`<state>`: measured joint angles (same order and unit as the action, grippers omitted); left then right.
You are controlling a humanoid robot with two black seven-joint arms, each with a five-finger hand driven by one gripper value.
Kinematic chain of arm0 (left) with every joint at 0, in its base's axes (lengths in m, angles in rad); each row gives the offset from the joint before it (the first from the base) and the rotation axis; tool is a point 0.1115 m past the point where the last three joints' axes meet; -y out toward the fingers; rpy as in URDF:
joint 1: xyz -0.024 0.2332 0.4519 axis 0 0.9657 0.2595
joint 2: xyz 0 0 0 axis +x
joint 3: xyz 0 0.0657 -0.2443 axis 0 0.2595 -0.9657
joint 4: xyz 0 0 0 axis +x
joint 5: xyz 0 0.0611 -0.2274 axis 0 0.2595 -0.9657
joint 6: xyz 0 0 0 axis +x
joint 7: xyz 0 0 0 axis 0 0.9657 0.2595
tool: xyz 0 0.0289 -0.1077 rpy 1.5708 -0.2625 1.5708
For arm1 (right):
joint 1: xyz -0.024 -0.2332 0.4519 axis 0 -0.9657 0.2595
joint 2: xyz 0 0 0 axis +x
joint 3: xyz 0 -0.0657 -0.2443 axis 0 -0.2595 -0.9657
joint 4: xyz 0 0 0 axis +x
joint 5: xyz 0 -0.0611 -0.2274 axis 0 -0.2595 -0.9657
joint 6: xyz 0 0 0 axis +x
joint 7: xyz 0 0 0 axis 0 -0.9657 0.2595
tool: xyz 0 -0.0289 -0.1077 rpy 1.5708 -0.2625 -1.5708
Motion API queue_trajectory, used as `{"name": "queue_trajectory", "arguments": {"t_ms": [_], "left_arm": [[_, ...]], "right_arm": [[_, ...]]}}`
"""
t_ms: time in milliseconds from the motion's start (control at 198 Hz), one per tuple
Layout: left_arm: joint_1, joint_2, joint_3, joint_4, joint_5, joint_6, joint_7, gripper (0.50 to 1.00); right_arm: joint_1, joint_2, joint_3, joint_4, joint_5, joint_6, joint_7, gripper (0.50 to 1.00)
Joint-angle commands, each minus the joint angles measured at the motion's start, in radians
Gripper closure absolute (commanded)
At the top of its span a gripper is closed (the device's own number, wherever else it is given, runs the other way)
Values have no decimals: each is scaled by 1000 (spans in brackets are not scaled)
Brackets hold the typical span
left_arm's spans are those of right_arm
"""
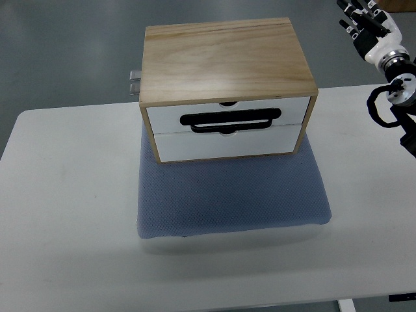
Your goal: Open wood drawer with right hand
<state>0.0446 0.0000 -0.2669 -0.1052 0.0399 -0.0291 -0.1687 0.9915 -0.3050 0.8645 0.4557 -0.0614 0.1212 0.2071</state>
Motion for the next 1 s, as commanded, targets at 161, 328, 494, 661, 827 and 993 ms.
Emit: {"name": "queue_trajectory", "arguments": {"t_ms": [161,328,494,661,827,993], "left_arm": [[0,0,0,-1,0,0,0,500],[0,0,-2,10,-3,5,0,500],[0,0,-5,2,-2,5,0,500],[0,0,-5,1,-2,5,0,500],[0,0,-5,2,-2,5,0,500],[0,0,-5,2,-2,5,0,500]], "right_arm": [[1,0,2,0,0,0,0,556],[1,1,4,0,0,-2,0,556],[2,0,5,0,0,-2,0,556],[2,0,5,1,0,-2,0,556],[4,0,7,0,0,-2,0,556],[9,-2,7,0,0,-3,0,556]]}}
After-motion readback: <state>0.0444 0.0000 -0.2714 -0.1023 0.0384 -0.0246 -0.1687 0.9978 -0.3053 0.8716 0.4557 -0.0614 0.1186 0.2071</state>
